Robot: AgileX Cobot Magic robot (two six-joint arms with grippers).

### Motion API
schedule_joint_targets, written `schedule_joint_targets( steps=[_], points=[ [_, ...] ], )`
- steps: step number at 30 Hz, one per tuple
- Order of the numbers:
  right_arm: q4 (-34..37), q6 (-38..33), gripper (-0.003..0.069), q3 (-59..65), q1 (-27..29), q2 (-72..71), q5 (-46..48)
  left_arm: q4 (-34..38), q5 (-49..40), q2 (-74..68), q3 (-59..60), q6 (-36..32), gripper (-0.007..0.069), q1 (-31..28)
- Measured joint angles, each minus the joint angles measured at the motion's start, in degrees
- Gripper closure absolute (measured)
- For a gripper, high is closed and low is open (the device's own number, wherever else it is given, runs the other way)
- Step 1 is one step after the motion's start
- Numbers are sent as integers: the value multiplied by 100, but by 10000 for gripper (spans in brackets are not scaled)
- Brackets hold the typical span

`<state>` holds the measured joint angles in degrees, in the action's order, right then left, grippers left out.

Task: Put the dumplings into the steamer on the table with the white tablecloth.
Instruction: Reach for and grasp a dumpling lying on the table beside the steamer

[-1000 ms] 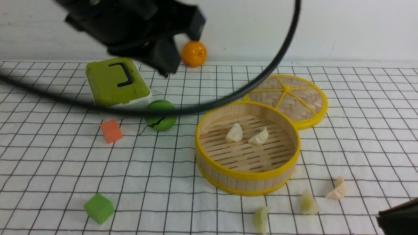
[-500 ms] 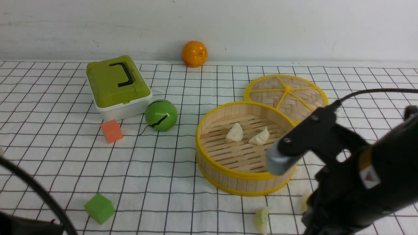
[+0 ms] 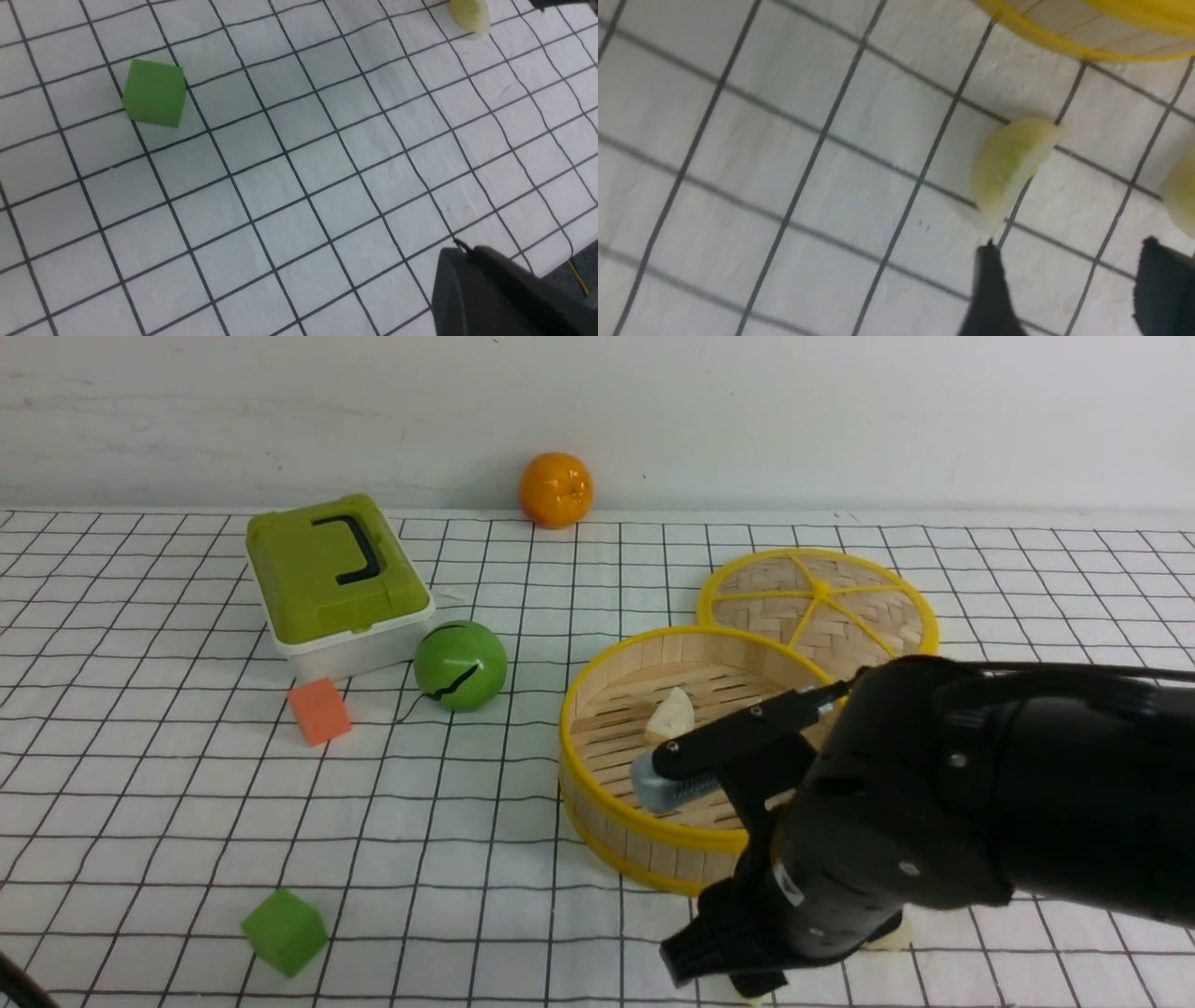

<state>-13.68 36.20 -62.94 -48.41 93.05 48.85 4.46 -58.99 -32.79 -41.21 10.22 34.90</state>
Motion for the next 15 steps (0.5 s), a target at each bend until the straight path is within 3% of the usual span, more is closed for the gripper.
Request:
schedule_joint_targets(
  steps=[2,3,6,10,15],
  points=[
    [-265,499,179,0,57,180,-154,80,-40,0,0,-92,637,0],
    [-454,959,98,0,182,354,-340,188,-95,0,0,-170,637,0],
    [-426,1182,50,0,345,576,-699,360,-142,0,0,-309,637,0],
    [-303,1234,67,-2,380,783,-1160,555,-146,0,0,-478,637,0],
    [-286,1239,172,-7,381,1126,-960,625,-146,0,0,-547,637,0]
  ],
)
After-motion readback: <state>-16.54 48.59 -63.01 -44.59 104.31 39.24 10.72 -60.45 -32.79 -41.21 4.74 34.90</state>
